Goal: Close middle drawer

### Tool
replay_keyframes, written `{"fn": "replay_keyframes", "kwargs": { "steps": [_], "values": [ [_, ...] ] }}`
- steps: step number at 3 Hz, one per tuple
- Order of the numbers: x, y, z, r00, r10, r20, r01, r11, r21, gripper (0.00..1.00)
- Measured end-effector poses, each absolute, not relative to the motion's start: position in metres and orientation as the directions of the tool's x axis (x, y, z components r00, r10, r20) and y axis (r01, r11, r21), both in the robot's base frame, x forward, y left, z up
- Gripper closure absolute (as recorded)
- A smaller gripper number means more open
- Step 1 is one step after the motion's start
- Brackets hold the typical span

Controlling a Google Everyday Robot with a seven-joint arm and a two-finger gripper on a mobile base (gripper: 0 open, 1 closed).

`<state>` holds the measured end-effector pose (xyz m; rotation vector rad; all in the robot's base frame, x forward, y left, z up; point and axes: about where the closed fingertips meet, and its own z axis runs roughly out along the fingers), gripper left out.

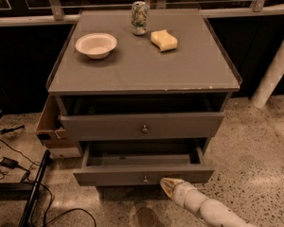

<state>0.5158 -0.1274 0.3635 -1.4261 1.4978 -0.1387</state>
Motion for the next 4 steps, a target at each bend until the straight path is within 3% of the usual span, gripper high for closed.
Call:
{"fn": "replay_keyframes", "kwargs": {
  "steps": [4],
  "values": [
    [0.61,-0.099,0.362,0.278,-0.793,-0.542,-0.679,0.237,-0.695,1.0]
  ]
}}
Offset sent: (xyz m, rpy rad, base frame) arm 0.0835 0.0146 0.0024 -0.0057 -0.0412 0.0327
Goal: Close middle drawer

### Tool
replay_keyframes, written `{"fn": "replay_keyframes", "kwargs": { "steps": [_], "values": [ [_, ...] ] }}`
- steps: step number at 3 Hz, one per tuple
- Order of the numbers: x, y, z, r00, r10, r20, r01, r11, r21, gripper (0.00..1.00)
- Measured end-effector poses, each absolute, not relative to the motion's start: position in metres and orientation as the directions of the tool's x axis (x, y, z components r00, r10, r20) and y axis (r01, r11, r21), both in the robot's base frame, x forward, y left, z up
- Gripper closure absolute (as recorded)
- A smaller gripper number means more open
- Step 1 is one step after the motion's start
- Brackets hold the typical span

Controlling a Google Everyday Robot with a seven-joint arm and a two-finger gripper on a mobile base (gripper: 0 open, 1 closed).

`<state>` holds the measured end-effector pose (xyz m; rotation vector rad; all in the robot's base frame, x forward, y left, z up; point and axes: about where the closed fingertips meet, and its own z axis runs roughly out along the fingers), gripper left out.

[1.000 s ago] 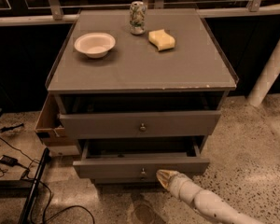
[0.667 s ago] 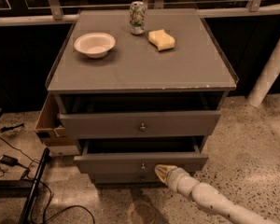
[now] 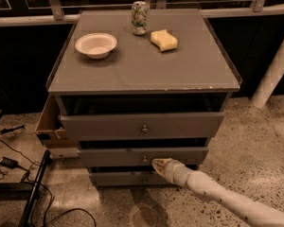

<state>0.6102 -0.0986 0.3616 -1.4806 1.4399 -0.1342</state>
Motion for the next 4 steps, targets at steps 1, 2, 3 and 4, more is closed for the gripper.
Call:
{"fn": "replay_keyframes", "kwargs": {
  "steps": [1,2,3,4],
  "values": [
    [0.617,-0.092,0.361,0.292,-0.794,-0.533,-0.699,0.203,-0.685,1.0],
    [0.615,-0.092,0.361,0.292,-0.794,-0.533,-0.7,0.203,-0.685,1.0],
    [0.598,-0.093,0.36,0.296,-0.776,-0.556,-0.756,0.165,-0.633,1.0],
    [0.573,-0.139,0.375,0.217,-0.763,-0.608,-0.865,0.138,-0.482,1.0]
  ]
}}
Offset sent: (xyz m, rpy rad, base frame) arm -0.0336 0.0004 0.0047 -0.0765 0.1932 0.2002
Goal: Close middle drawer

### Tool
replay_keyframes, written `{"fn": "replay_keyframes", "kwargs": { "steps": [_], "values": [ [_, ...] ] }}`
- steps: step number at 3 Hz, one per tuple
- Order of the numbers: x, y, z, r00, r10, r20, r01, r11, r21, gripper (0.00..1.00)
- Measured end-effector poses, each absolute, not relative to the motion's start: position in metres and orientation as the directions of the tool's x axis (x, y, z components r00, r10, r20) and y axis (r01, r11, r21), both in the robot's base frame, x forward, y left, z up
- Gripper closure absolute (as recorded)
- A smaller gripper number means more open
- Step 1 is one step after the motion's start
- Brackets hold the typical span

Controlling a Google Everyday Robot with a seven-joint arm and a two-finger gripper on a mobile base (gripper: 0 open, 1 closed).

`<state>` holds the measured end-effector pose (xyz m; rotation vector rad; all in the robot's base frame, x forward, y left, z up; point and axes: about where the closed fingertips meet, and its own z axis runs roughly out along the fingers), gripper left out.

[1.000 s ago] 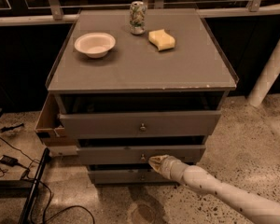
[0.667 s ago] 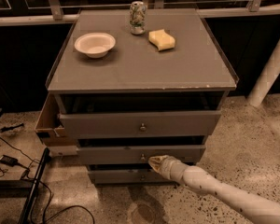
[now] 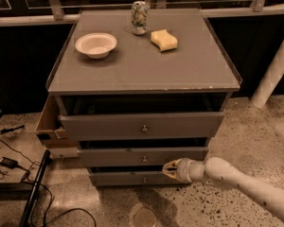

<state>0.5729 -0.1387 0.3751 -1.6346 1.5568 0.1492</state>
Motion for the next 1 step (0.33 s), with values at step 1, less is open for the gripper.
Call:
{"fn": "replay_keyframes", "kwargs": {
  "steps": [1],
  "values": [
    [0.5467,-0.1572,0.3778,0.172,-0.751,-0.637,-0.933,0.083,-0.349,1.0]
  ]
}}
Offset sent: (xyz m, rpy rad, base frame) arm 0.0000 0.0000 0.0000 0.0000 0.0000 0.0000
